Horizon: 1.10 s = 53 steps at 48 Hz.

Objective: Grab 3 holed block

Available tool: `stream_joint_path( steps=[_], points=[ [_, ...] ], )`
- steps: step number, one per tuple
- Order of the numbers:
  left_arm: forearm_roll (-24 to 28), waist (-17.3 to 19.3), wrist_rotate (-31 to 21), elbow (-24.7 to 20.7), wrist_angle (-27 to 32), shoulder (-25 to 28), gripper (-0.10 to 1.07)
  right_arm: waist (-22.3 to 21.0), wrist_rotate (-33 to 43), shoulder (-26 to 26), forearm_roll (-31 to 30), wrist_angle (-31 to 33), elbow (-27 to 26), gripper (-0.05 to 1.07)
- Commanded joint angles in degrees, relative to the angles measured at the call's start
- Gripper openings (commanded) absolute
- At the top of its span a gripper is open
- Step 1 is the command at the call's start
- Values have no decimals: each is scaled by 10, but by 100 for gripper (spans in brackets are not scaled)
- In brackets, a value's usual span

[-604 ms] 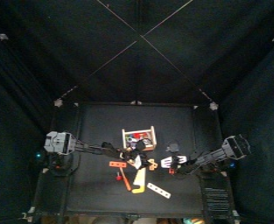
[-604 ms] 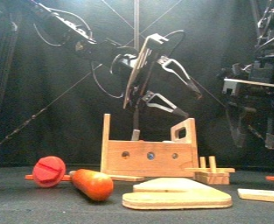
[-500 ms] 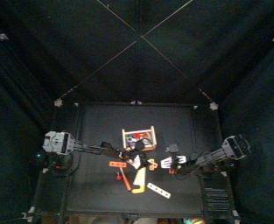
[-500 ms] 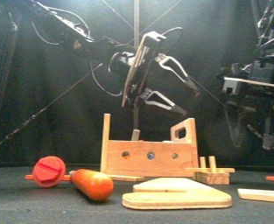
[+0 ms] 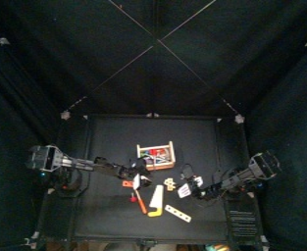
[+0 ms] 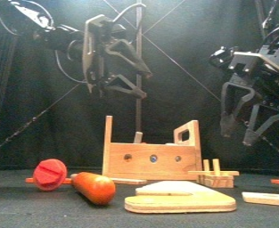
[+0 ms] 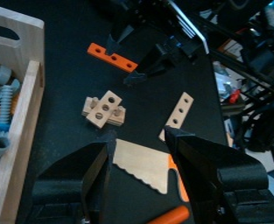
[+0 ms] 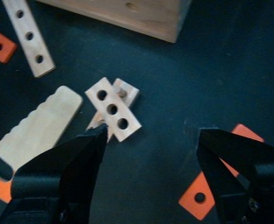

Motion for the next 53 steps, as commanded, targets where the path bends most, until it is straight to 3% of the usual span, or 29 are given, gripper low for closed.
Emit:
stream_joint_path(
  steps=[1,9,22,28,45,53],
  points=[
    [-1,19,3,39,-33,-43,85,-1,-2,-4,-14,-26,2,100],
    [14,41,11,86,-59,-80,85,-4,-2,0,-15,-52,13,100],
    [43,68,18,144,-59,-124,85,-44,-18,19,-16,-109,11,100],
    [38,79,18,163,-59,-142,85,-62,-90,23,12,-108,3,100],
    [18,82,18,190,-59,-180,85,-103,-381,25,179,-80,-40,100],
    [9,82,18,195,-59,-183,85,-113,-439,33,211,-80,-47,100]
  ],
)
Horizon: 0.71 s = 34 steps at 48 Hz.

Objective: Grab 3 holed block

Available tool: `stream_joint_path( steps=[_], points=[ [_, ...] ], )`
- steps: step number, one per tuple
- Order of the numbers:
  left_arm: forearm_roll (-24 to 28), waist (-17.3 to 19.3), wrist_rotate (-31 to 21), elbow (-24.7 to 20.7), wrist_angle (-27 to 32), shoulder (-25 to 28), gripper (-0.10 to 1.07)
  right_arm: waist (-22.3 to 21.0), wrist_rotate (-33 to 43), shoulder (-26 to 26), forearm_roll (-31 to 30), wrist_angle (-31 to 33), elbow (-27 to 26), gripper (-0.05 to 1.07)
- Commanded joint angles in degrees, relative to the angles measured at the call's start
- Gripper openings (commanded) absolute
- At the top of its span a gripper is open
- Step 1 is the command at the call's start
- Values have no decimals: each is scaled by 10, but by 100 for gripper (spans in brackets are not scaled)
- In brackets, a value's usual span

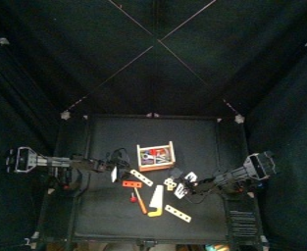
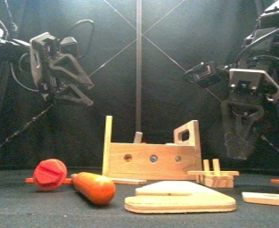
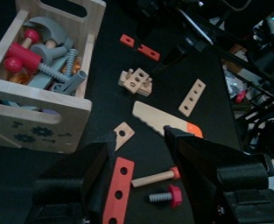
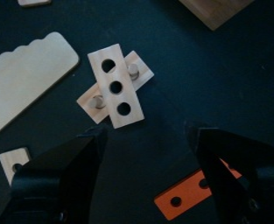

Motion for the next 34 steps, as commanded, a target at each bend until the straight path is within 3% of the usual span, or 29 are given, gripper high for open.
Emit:
stream_joint_path(
  steps=[1,34],
  points=[
    [-5,2,1,-5,-4,-3,85,-8,-16,-4,9,0,-11,100],
    [-5,3,1,-4,-4,-4,85,-17,-19,33,-15,-44,-9,100]
  ],
)
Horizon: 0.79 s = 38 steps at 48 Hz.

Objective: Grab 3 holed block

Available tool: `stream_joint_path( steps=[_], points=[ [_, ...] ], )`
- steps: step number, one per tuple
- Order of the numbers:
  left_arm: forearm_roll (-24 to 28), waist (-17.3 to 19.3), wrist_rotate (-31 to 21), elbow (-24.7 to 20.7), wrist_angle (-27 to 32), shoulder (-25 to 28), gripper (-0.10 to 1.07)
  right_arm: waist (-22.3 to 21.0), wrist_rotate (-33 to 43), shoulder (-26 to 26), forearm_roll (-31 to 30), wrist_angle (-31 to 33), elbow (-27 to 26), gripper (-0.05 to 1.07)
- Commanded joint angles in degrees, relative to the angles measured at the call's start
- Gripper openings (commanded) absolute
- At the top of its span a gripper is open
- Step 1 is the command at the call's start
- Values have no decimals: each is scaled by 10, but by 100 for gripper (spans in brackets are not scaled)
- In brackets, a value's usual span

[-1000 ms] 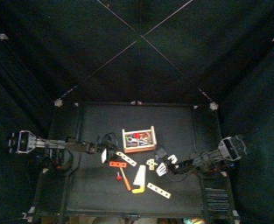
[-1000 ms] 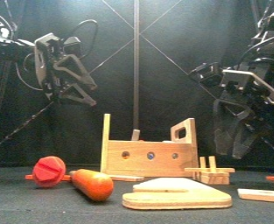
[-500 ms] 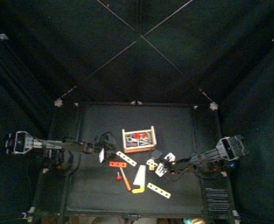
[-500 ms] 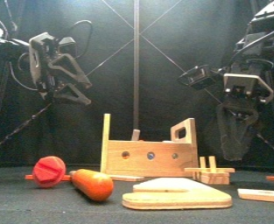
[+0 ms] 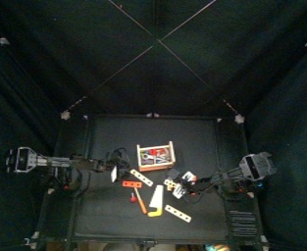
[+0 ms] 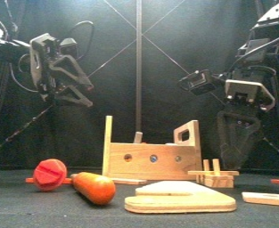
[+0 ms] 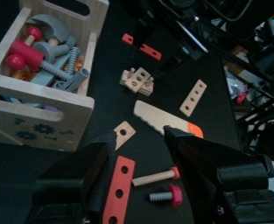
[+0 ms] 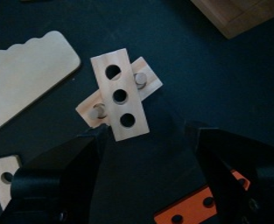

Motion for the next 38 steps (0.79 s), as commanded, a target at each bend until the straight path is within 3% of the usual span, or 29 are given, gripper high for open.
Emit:
stream_joint_path(
  steps=[1,22,38],
  points=[
    [-1,2,1,-6,-4,-3,85,-3,0,-4,-2,-4,-8,100],
    [-1,3,0,-4,-4,-2,85,-6,0,11,-4,-6,-9,97],
    [-7,3,1,-4,-4,-3,85,-6,0,11,-4,-6,-11,79]
  ],
)
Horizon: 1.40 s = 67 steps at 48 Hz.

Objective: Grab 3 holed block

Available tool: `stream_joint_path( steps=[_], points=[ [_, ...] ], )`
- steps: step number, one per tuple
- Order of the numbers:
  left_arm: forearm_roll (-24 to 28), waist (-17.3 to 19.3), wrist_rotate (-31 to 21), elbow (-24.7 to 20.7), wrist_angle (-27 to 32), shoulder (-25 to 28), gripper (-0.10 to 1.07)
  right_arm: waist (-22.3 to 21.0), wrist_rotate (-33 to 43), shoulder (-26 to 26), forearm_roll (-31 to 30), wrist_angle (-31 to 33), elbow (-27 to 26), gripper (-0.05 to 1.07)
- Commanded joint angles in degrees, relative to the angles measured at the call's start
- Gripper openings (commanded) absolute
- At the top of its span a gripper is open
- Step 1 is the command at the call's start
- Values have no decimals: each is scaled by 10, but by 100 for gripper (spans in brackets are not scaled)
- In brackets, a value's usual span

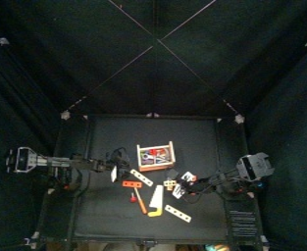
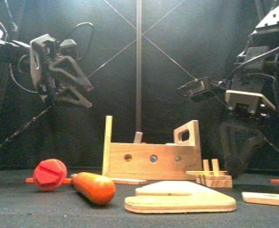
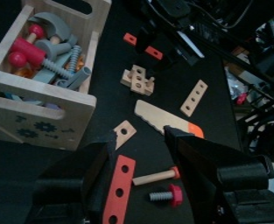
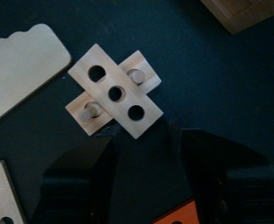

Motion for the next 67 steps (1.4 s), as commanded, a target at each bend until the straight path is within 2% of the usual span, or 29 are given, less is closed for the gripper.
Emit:
stream_joint_path(
  steps=[1,10,18,24,31,35,42,47,60,67],
  points=[
    [-2,1,1,-6,-4,-4,85,-3,-1,-10,-1,-2,-10,78],
    [-2,1,1,-6,-4,-4,85,2,-5,-21,-10,14,-9,77],
    [-3,4,1,-4,-4,-4,85,4,-45,-35,-35,51,-16,77],
    [-7,3,1,-5,-4,-4,85,-2,-98,-44,-15,61,-22,80],
    [-10,4,1,-3,-4,-4,85,-13,-149,-45,34,61,-30,89],
    [-10,4,1,-2,-4,-3,85,-13,-157,-44,47,64,-35,92],
    [-10,5,2,0,-4,-4,85,-10,-171,-47,6,76,-38,92],
    [-10,5,1,0,-4,-4,85,-8,-228,-53,-8,69,-40,92],
    [-14,7,2,0,-4,-4,85,-39,-382,-44,68,54,-45,92],
    [-14,10,2,4,-4,-3,85,-51,-434,-40,77,44,-50,92]
  ],
)
